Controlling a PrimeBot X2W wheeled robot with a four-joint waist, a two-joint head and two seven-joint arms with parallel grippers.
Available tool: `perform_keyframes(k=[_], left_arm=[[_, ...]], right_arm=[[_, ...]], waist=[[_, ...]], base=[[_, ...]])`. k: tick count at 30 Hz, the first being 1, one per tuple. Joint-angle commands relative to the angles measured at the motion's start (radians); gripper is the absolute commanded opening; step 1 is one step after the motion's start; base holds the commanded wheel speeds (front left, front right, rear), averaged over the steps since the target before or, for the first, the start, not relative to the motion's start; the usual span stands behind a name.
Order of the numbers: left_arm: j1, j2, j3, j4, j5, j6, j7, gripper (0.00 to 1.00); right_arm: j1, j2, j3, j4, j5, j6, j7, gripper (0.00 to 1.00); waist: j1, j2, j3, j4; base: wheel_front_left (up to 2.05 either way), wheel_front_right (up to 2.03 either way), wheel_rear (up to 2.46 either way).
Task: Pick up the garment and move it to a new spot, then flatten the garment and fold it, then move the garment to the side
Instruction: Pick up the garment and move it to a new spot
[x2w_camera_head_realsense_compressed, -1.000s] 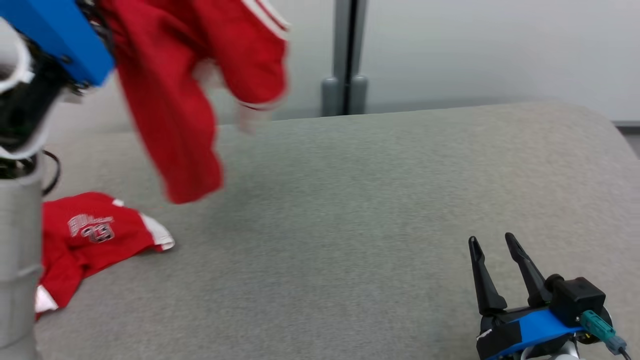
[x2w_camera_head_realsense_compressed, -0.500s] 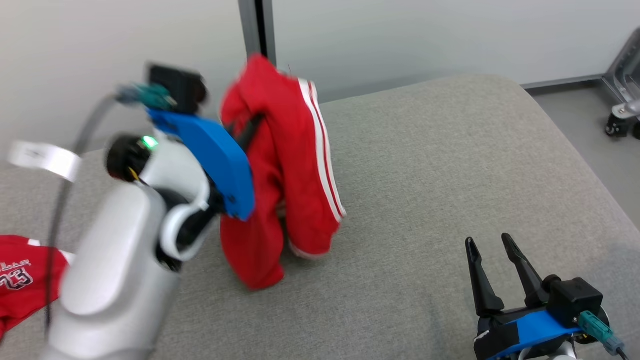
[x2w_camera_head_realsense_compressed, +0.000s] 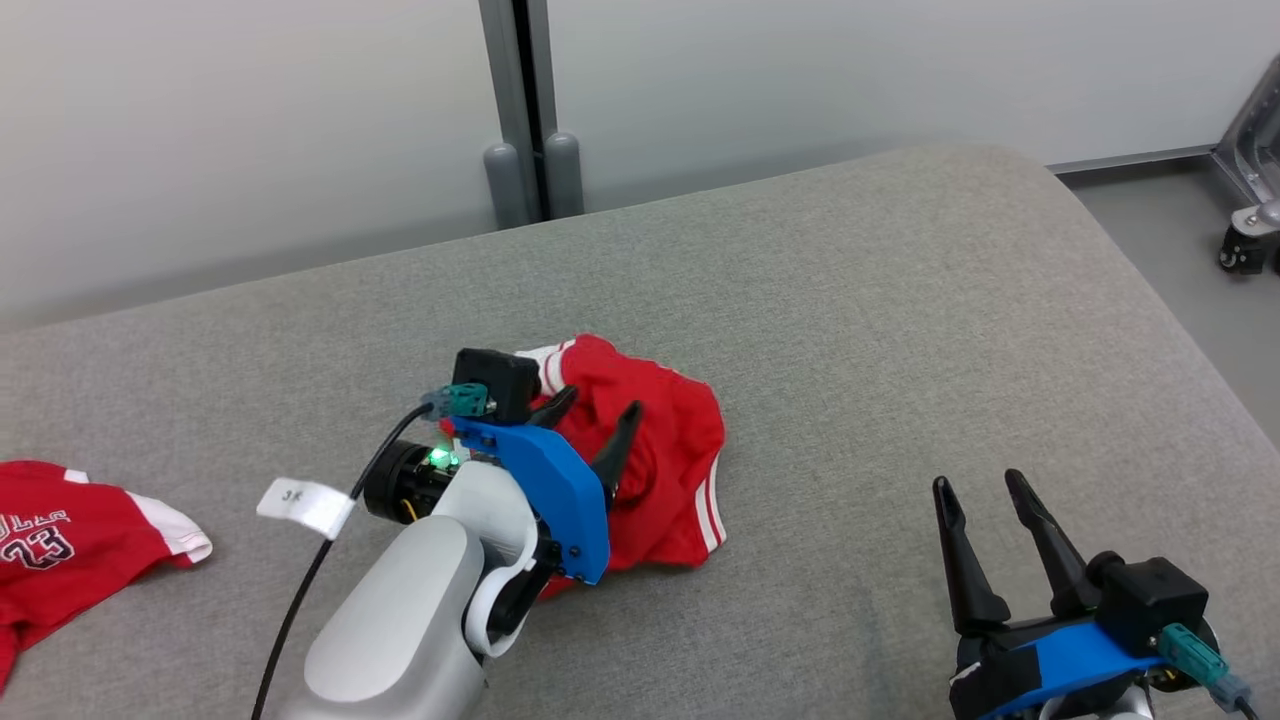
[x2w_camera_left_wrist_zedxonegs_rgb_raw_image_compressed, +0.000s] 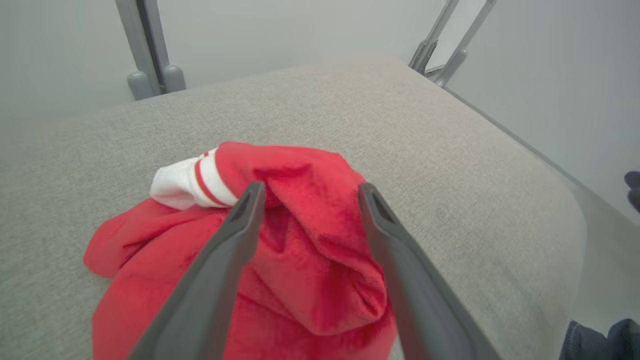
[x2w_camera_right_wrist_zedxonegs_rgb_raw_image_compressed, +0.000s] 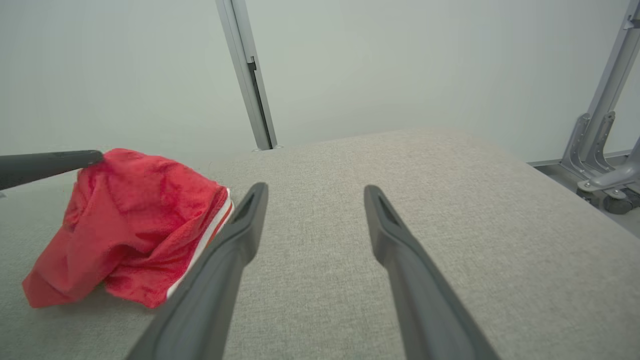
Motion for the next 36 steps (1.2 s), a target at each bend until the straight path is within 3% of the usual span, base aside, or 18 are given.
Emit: perform_keyframes(k=[1,8,16,26,36], left_arm=[[0.014,0.0,0.011,0.001,-0.009,-0.004,-0.028,1.0],[0.098,-0.011,0.087,-0.056,-0.059,-0.01,-0.276,1.0],[0.234,0.041,0.176,-0.121,-0.033,0.033,-0.505,1.0],[0.444,0.081,0.316,-0.266,0.104,0.074,-0.541,1.0],[0.556,0.108,0.38,-0.257,0.193,0.082,-0.542,1.0]], right_arm=[[0.006,-0.003,-0.004,-0.001,0.003,0.0,0.0,1.0],[0.022,-0.003,-0.029,-0.011,-0.005,0.0,0.006,1.0],[0.03,-0.003,-0.04,-0.017,-0.013,0.0,0.018,1.0],[0.051,-0.003,-0.041,-0.013,-0.005,0.0,0.028,1.0],[0.066,-0.003,-0.047,0.001,0.002,0.0,0.056,1.0]], waist=[[0.0,0.0,-0.005,0.014],[0.0,0.0,-0.025,0.085],[0.0,0.0,-0.044,0.158],[0.0,0.0,-0.08,0.199],[0.0,0.0,-0.083,0.216]], base=[[0.0,0.0,0.0],[0.0,0.0,0.0],[0.0,0.0,0.0],[0.0,0.0,0.0],[0.0,0.0,0.0]])
